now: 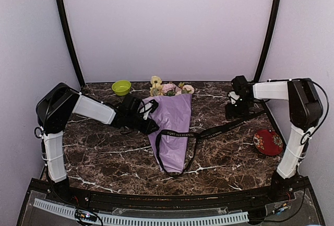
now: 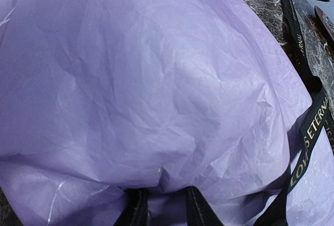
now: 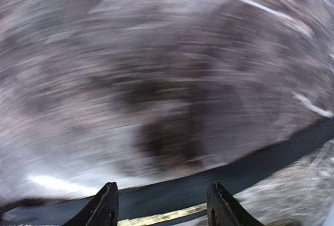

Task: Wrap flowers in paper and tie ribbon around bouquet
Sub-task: Adjust the ribbon at the center of the board.

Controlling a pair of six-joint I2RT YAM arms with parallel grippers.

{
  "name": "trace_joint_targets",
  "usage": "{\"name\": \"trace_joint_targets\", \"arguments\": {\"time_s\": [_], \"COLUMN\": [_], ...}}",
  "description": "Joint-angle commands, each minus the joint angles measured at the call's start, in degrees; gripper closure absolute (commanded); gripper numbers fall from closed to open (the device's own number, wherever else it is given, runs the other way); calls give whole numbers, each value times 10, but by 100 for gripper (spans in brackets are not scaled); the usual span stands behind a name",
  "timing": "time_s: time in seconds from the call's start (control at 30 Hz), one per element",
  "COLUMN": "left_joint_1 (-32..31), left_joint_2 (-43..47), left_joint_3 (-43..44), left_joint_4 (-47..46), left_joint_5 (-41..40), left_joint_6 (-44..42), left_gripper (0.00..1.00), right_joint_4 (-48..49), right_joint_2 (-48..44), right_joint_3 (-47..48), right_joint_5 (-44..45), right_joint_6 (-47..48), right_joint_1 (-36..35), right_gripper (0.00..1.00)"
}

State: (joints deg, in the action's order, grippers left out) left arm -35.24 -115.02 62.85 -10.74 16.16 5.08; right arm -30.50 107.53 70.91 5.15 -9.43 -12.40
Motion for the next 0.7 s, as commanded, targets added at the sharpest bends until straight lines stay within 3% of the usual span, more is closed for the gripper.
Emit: {"name": "trace_joint_targets", "arguments": {"time_s": [0.0,0.13,0.2,0.43,0.67], "left_joint_1": [16,15,15,15,15], "left_joint_2": [-22,-22,-22,-22,-24], "left_joint_3": [-30,-29,-29,-29,-30], "left_joint_4": [115,117,116,109,108], "left_joint_5": [-60,-56,-54,-44,-40], "left_joint_6": [-6,-4,-6,-2,1], "left_gripper": [73,73,73,73,73], "right_joint_4": [-19,-35,-36,-80,-22], "right_joint_2": [-57,-67,-80,-81,-70], "right_joint_3": [-13,-32,-45,-69,-74], "right_joint_5": [-113,-235,-249,-160,-84], "right_joint_6": [62,108,130,124,127], "right_joint_1": [-115,-189,-217,-232,-239], "right_gripper": [43,52,54,54,46]}}
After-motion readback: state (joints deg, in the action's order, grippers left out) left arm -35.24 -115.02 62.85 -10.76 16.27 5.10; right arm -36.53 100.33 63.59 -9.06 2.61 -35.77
